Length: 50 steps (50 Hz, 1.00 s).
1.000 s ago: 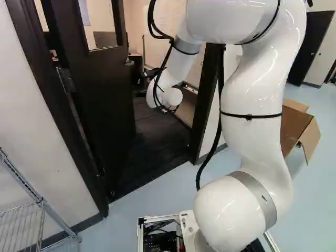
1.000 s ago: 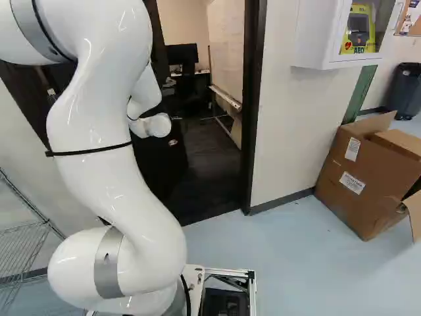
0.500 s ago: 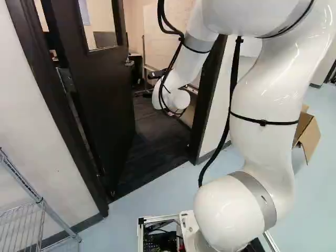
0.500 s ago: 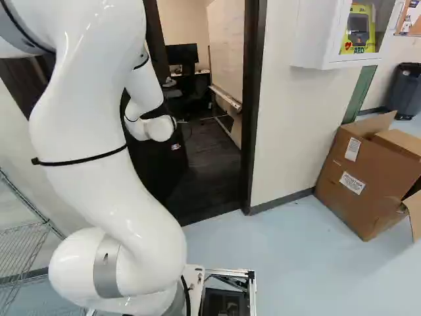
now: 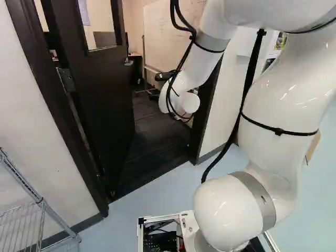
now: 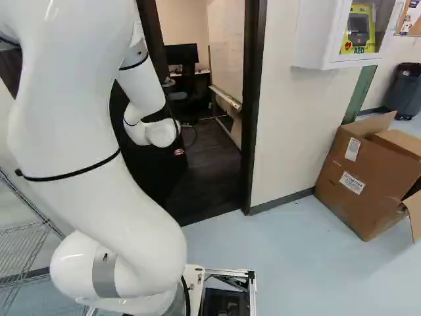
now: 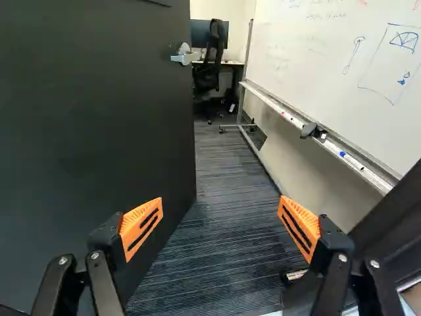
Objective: Open the door and move inside
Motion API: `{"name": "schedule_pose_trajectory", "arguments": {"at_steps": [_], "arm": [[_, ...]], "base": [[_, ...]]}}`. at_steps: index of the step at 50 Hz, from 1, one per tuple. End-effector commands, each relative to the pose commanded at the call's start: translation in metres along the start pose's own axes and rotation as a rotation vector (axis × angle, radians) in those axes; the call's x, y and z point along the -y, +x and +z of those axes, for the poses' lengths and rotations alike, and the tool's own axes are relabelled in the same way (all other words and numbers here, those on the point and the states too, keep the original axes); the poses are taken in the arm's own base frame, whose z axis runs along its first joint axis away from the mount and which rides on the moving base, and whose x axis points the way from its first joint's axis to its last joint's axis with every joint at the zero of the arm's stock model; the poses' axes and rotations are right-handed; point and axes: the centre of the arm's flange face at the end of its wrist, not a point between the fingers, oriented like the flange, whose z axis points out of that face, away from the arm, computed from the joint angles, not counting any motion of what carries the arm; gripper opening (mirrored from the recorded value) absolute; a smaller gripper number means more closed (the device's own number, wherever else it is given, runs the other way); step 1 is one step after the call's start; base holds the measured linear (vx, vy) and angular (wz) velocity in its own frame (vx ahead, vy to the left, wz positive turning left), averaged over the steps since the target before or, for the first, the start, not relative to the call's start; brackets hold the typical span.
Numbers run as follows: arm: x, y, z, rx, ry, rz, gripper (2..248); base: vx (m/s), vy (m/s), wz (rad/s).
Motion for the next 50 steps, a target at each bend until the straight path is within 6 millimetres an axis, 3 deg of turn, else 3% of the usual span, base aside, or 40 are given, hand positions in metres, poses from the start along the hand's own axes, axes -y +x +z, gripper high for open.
{"name": "schedule_pose_trajectory", "arguments": {"at_steps": [50], "arm": [[-0.045,-0.027,-0.085,0.009,-0.135,0.04,247]], "base": [[0.0,0.0,0.0]]}}
